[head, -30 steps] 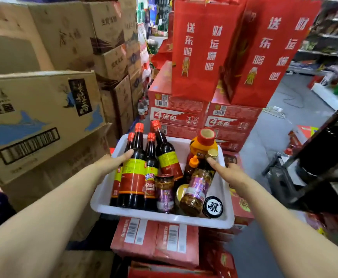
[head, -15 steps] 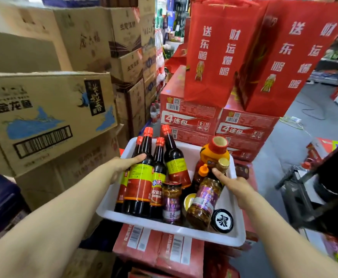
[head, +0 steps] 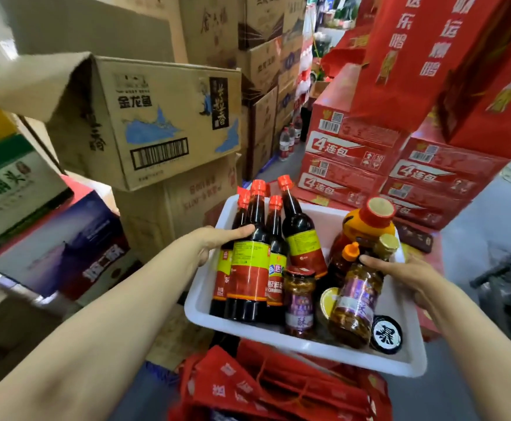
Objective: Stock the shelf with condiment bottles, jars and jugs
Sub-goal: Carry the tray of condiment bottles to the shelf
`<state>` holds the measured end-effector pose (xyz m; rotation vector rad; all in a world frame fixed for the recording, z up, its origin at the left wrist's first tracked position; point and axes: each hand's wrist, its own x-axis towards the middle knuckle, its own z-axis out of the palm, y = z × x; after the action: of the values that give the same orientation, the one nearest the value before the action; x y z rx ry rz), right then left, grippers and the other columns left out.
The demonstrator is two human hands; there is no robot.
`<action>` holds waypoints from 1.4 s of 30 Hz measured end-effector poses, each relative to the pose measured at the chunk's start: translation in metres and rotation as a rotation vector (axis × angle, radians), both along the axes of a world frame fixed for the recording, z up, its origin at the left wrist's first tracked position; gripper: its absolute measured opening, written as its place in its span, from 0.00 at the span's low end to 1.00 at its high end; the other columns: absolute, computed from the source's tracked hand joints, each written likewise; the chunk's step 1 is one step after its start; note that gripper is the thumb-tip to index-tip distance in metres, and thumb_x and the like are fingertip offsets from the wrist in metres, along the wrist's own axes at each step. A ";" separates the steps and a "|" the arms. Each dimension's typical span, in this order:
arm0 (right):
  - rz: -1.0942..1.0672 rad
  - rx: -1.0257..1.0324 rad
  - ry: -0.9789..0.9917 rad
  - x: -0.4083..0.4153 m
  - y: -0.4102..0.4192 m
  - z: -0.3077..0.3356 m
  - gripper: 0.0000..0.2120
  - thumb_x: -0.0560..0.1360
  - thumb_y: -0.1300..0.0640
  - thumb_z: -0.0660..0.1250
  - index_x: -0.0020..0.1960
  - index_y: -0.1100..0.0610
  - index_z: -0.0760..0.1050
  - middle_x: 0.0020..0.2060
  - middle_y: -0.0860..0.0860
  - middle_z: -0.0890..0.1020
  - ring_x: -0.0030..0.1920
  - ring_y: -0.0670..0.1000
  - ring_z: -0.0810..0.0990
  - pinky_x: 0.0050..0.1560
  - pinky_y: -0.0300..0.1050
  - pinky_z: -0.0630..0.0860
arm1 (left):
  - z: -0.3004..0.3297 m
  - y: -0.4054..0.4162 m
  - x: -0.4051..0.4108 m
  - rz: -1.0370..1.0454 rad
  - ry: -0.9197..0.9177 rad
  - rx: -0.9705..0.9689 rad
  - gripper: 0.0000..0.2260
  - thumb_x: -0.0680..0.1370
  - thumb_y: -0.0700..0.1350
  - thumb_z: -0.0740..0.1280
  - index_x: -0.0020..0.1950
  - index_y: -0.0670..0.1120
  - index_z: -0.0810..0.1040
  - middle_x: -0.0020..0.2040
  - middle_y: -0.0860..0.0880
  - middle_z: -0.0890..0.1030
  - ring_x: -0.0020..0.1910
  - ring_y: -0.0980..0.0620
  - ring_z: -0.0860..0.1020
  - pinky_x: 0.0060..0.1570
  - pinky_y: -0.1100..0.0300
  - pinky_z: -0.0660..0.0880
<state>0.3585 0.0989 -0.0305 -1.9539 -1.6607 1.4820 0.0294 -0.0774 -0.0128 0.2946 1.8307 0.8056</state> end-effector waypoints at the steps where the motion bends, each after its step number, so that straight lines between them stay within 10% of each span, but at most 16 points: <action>1: 0.004 0.001 0.000 0.000 -0.006 0.000 0.50 0.57 0.43 0.82 0.72 0.60 0.67 0.69 0.58 0.73 0.67 0.60 0.72 0.62 0.52 0.69 | -0.001 -0.008 0.001 0.001 0.002 -0.010 0.63 0.51 0.66 0.76 0.78 0.40 0.56 0.78 0.41 0.59 0.77 0.41 0.57 0.72 0.41 0.55; 11: 0.021 -0.001 -0.073 -0.003 -0.067 -0.001 0.56 0.51 0.40 0.83 0.70 0.63 0.66 0.67 0.59 0.73 0.66 0.62 0.73 0.55 0.54 0.69 | -0.017 -0.095 0.010 0.149 -0.018 0.024 0.65 0.47 0.65 0.78 0.77 0.40 0.58 0.76 0.42 0.64 0.75 0.42 0.62 0.68 0.47 0.63; 15: 0.073 0.030 -0.084 -0.018 -0.100 0.000 0.41 0.54 0.44 0.83 0.59 0.62 0.72 0.56 0.58 0.76 0.54 0.60 0.76 0.50 0.51 0.70 | -0.022 -0.148 0.011 0.292 -0.030 0.099 0.61 0.50 0.64 0.79 0.75 0.39 0.61 0.72 0.41 0.69 0.71 0.42 0.68 0.58 0.52 0.66; 21: 0.182 0.052 -0.018 -0.048 -0.173 0.002 0.24 0.59 0.51 0.84 0.42 0.57 0.71 0.39 0.49 0.75 0.39 0.49 0.74 0.40 0.44 0.70 | -0.036 -0.242 0.011 0.511 -0.043 0.107 0.33 0.56 0.60 0.80 0.50 0.43 0.74 0.36 0.51 0.74 0.31 0.55 0.74 0.23 0.63 0.68; 27: 0.347 0.028 -0.128 -0.098 -0.265 0.001 0.32 0.58 0.46 0.84 0.49 0.63 0.71 0.48 0.56 0.76 0.45 0.55 0.75 0.37 0.46 0.70 | -0.051 -0.372 -0.002 0.670 -0.039 0.098 0.61 0.43 0.66 0.78 0.70 0.39 0.69 0.52 0.46 0.78 0.45 0.48 0.77 0.35 0.54 0.71; 33: 0.587 0.040 -0.146 -0.170 -0.388 -0.008 0.28 0.57 0.46 0.84 0.40 0.60 0.70 0.41 0.52 0.76 0.40 0.49 0.74 0.36 0.46 0.69 | -0.066 -0.541 0.002 0.919 -0.066 0.108 0.63 0.46 0.65 0.80 0.74 0.39 0.63 0.69 0.42 0.73 0.63 0.42 0.75 0.55 0.48 0.75; 36: 0.750 0.053 -0.215 -0.210 -0.459 -0.024 0.38 0.57 0.43 0.84 0.54 0.65 0.73 0.50 0.56 0.77 0.45 0.53 0.77 0.39 0.46 0.72 | -0.074 -0.633 0.010 1.046 -0.070 0.110 0.62 0.49 0.64 0.80 0.74 0.38 0.62 0.72 0.42 0.70 0.68 0.41 0.71 0.56 0.51 0.70; 42: 1.071 0.038 -0.243 -0.284 -0.622 -0.060 0.43 0.48 0.41 0.84 0.52 0.66 0.77 0.46 0.57 0.81 0.44 0.55 0.80 0.43 0.48 0.77 | -0.102 -0.811 0.048 1.375 -0.034 0.022 0.51 0.59 0.61 0.81 0.73 0.37 0.65 0.67 0.43 0.72 0.54 0.45 0.74 0.44 0.53 0.70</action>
<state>0.0741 -0.5234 -0.0904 -1.2307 -3.0743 1.4256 0.0769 -0.8883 -0.1146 -1.0895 1.8360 1.6921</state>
